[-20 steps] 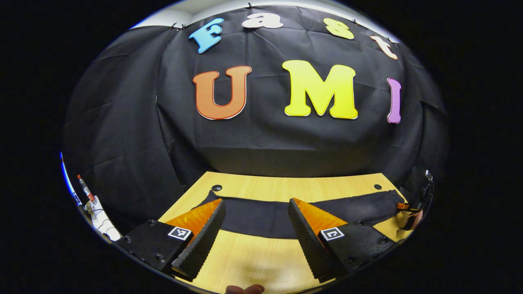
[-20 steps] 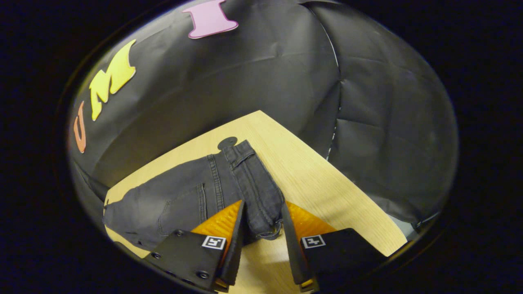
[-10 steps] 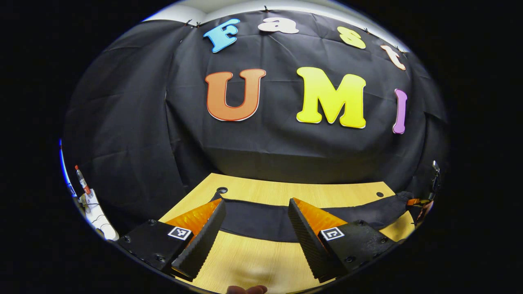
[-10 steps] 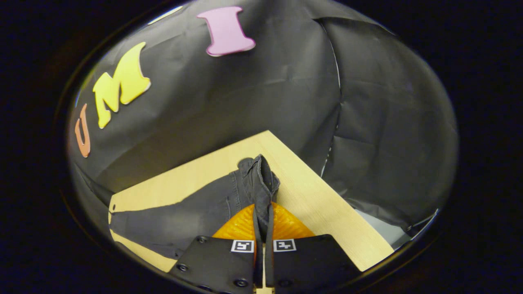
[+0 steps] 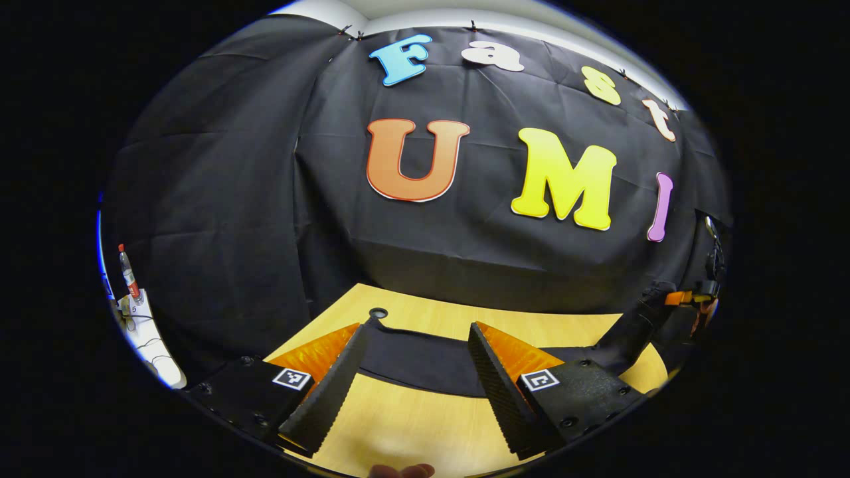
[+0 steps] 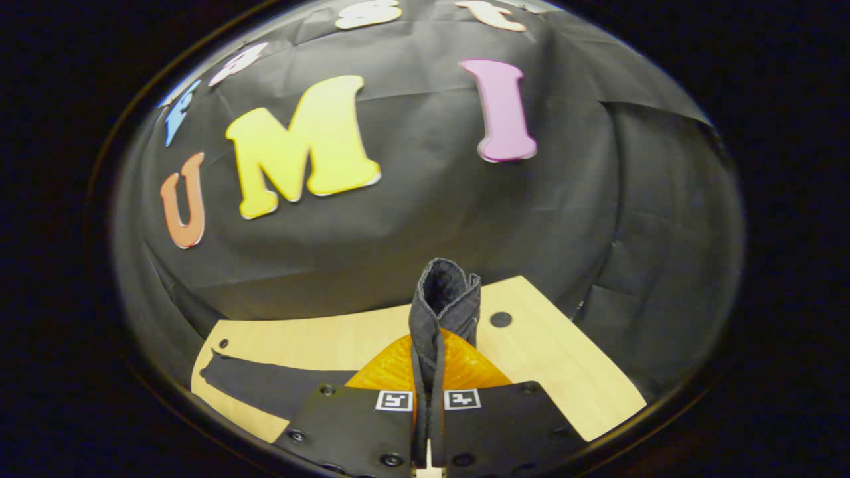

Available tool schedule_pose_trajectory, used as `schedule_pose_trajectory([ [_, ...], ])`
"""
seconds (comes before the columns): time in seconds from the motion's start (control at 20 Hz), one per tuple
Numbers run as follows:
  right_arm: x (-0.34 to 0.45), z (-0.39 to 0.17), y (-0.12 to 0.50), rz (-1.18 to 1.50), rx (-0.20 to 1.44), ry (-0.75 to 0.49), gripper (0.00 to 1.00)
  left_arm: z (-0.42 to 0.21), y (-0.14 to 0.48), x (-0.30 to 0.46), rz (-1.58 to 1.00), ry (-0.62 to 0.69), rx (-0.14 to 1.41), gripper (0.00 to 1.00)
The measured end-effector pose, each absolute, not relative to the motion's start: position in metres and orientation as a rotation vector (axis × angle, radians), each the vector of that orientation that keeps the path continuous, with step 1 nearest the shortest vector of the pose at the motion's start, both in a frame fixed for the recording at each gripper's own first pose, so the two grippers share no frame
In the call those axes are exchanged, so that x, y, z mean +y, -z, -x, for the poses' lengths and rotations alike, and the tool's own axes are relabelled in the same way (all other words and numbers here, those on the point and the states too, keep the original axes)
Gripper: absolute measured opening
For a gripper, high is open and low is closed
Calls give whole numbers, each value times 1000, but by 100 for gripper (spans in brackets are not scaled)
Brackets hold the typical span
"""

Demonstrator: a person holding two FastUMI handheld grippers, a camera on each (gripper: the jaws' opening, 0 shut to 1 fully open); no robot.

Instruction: Grasp the waist and the cuffs of the jeans and fold them to make the two legs overlap; first hold the waist and fold one-third of the jeans toward the cuffs, then hold the cuffs and fold the remaining one-third in the same direction to finish folding.

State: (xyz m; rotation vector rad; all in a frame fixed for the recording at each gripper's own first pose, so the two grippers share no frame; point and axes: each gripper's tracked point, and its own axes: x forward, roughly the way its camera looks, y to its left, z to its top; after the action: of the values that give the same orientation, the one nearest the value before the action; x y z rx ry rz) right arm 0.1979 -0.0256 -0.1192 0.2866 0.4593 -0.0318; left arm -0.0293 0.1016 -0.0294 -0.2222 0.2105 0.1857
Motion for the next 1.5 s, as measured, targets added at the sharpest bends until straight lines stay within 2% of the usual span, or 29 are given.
schedule_pose_trajectory([
  [0.1,23,-204,108,-271,447,-10,6,33,32,118,232,-196,209,99],
  [0.2,75,-204,108,-258,450,-65,2,39,39,134,241,-208,217,99],
  [0.35,149,-201,114,-214,465,-142,2,51,48,157,261,-234,223,99],
  [0.65,264,-187,182,-107,566,-250,2,81,69,194,315,-299,255,99],
  [0.7,279,-184,199,-82,591,-261,0,85,73,200,321,-313,260,99],
  [0.75,288,-181,215,-63,613,-267,2,90,77,207,321,-327,266,99],
  [0.95,320,-180,273,35,679,-264,0,107,88,226,337,-377,293,99],
  [1.05,327,-177,289,95,686,-260,3,114,92,229,335,-395,304,99],
  [1.25,338,-172,314,159,707,-271,0,124,101,231,350,-409,330,99],
  [1.3,338,-171,315,163,709,-285,7,123,104,232,351,-412,334,99],
  [1.35,340,-172,314,159,711,-295,7,124,106,232,351,-418,336,99],
  [1.4,343,-172,315,150,712,-308,18,125,107,232,357,-417,335,99],
  [1.45,347,-170,311,132,714,-328,18,122,110,230,366,-410,338,99],
  [1.5,353,-166,304,109,713,-359,33,118,111,228,379,-396,340,99],
])
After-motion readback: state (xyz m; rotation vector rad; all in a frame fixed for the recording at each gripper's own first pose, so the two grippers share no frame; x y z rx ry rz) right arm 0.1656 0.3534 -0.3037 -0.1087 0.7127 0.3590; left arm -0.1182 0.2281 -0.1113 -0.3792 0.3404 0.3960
